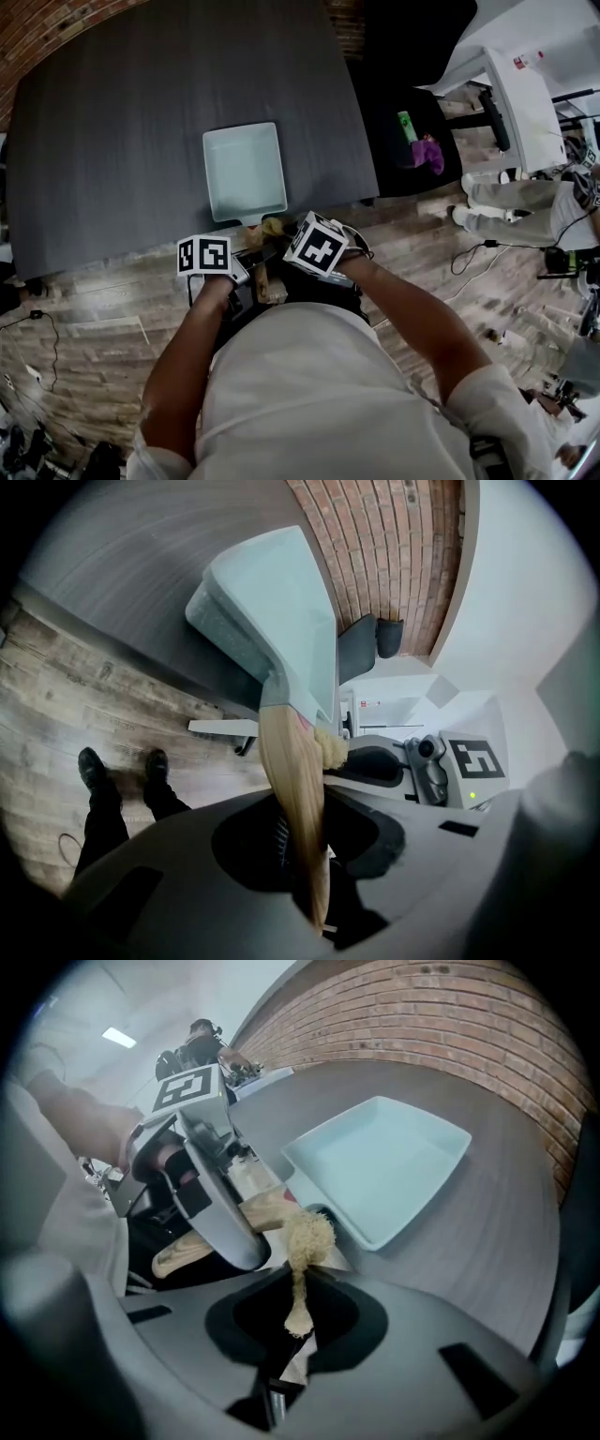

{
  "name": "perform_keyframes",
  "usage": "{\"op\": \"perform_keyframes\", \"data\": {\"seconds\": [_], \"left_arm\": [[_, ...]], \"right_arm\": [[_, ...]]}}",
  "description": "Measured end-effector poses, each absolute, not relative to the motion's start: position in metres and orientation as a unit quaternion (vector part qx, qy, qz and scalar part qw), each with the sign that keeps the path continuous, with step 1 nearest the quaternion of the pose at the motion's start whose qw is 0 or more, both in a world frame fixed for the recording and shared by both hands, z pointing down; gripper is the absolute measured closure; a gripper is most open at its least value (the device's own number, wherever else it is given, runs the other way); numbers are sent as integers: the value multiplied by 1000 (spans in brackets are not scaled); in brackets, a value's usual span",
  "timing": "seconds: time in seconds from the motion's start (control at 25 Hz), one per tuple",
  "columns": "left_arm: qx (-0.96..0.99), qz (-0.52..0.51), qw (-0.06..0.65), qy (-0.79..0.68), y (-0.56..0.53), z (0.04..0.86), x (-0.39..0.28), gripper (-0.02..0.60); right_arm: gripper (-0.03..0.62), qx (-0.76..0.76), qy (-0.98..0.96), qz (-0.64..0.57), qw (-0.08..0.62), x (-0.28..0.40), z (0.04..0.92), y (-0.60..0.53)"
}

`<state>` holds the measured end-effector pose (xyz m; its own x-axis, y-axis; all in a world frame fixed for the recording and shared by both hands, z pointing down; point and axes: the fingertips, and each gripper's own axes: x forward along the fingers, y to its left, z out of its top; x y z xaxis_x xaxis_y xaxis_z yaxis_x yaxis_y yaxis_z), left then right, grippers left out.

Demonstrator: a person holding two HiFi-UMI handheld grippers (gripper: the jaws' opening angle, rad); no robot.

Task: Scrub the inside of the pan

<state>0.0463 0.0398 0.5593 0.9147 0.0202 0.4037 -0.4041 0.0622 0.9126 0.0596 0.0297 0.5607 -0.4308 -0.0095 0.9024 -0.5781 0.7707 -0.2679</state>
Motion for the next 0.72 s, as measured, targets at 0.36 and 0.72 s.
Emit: {"op": "perform_keyframes", "data": {"seconds": [0.36, 0.72], "left_arm": [[672, 148, 712, -139, 41, 558, 50, 497], [697, 118, 699, -112, 40, 549, 46, 418]], "right_arm": [[548, 241, -776, 296, 503, 89, 564, 14], [548, 262, -757, 264, 537, 119, 548, 17]]}}
